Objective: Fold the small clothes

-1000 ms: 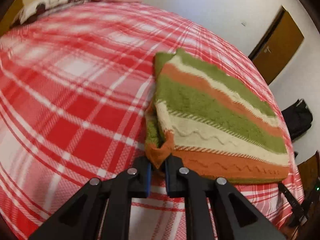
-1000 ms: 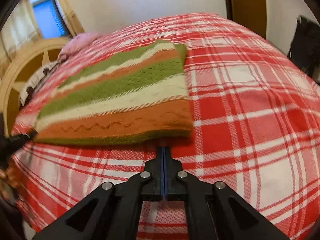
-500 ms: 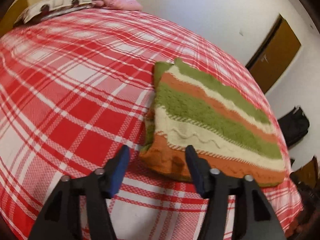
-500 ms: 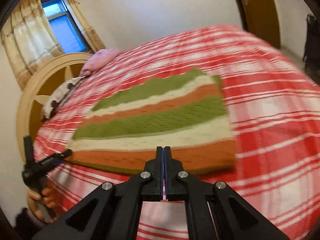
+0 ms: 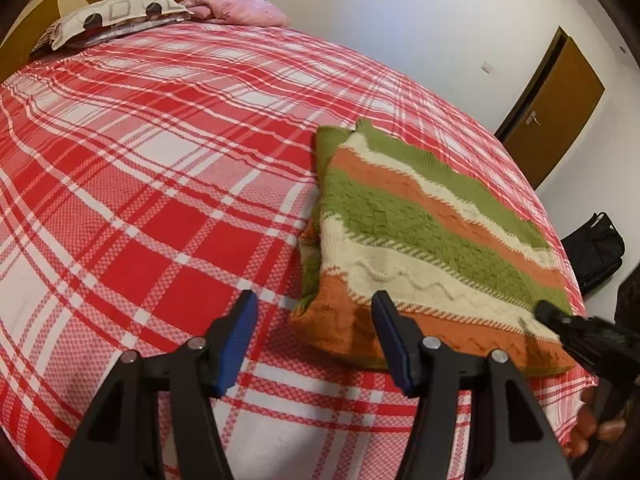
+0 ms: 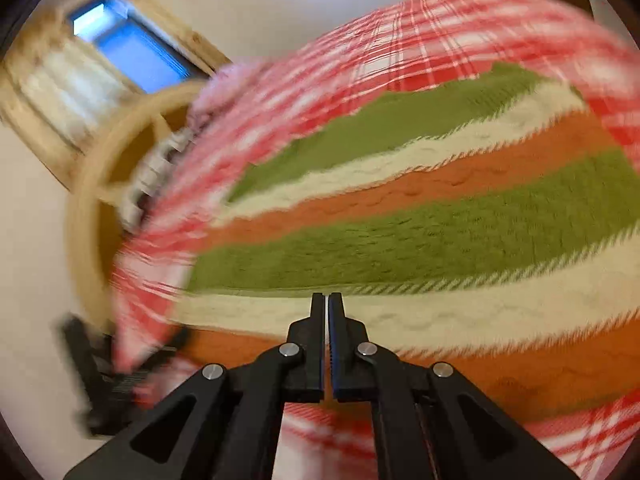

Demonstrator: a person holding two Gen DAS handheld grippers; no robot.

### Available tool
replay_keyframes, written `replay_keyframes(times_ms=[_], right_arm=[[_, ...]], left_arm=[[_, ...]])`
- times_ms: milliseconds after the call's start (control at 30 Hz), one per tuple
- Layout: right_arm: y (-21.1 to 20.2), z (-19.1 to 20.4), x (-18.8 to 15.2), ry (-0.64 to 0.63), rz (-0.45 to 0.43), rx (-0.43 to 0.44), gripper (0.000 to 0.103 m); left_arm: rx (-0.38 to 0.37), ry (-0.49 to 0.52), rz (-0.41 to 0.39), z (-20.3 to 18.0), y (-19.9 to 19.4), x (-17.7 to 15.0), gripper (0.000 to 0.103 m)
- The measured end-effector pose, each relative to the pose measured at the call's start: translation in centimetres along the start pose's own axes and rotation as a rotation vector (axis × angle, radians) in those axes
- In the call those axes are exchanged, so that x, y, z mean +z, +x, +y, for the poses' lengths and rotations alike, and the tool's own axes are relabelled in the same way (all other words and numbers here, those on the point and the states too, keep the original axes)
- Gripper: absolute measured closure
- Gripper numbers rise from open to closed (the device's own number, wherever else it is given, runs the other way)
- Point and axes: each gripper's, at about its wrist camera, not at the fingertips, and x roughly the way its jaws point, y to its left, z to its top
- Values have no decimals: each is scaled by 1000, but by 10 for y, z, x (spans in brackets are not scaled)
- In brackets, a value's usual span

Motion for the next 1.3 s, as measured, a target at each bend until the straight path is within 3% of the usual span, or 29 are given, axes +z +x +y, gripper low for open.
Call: replay_keyframes(times_ms=[33,100,267,333,467,833,1000,1300], right_arm=[[8,0,-4,-4,19,-24,101],[10,-4,-12,16,-33,-5,101],[9,-25,-21,132,-96,120,101],[9,-37,-20,215,-82,194,101],[11,-44,-16,269,-26,246,101],[10,-50,-19,318,10,258,102],[5,-60,-22,292,4,324,102],[0,-44,-21,221,-2,235,102]], left_arm=[[0,5,-2,0,0,-1,41],[0,11,-5,0,0,-1,41],[10,27,-11,-2,2,-2,41],[12,30,-13,-3,2,-3,41],[13,26,-9,-3,3,-2,41],[0,7,-2,0,3,-1,41],[-9,-2,-3,2,3,-1,41],[5,9,-6,-2,4,-2,41]])
